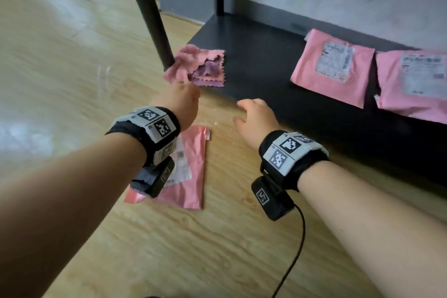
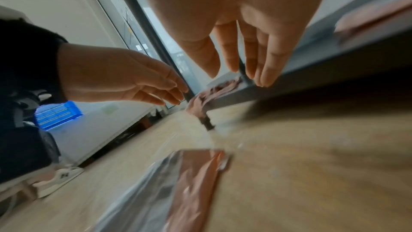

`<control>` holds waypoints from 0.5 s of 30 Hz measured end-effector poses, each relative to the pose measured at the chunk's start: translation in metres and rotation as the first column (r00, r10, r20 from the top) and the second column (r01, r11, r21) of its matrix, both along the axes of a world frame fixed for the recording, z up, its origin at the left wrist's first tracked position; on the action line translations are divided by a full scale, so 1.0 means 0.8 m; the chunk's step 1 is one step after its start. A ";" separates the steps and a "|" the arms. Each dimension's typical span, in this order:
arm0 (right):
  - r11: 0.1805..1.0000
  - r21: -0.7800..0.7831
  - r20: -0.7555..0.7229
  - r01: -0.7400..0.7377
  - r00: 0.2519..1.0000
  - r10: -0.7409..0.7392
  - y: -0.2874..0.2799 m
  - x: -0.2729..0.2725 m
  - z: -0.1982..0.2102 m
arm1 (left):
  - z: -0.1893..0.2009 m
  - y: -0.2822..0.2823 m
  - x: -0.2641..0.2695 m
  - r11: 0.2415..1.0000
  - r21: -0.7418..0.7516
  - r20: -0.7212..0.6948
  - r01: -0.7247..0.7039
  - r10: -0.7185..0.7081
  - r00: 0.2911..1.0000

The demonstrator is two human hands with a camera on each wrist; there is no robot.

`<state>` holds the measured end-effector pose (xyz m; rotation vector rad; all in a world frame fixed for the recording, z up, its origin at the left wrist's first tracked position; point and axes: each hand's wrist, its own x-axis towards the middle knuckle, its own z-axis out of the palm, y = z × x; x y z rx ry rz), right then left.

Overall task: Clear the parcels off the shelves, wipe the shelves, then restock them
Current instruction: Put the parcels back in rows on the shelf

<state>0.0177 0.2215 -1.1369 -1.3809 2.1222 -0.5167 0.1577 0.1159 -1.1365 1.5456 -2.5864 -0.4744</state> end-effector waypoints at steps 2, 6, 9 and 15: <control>0.997 0.066 0.027 -0.051 0.998 0.049 -0.002 0.037 -0.016 | -0.018 0.002 0.047 0.988 0.075 0.049 -0.135 0.131 0.990; 0.980 0.166 0.131 -0.109 0.988 0.088 -0.004 0.097 -0.054 | -0.040 0.024 0.113 0.923 0.209 0.218 -0.324 0.279 0.935; 0.969 0.232 0.189 -0.085 0.981 0.041 -0.006 0.119 -0.070 | -0.055 0.038 0.136 0.863 0.307 0.223 -0.402 0.345 0.912; 0.972 0.234 0.258 -0.019 0.965 -0.044 -0.007 0.122 -0.078 | -0.077 0.056 0.142 0.762 0.480 0.055 -0.435 0.469 0.882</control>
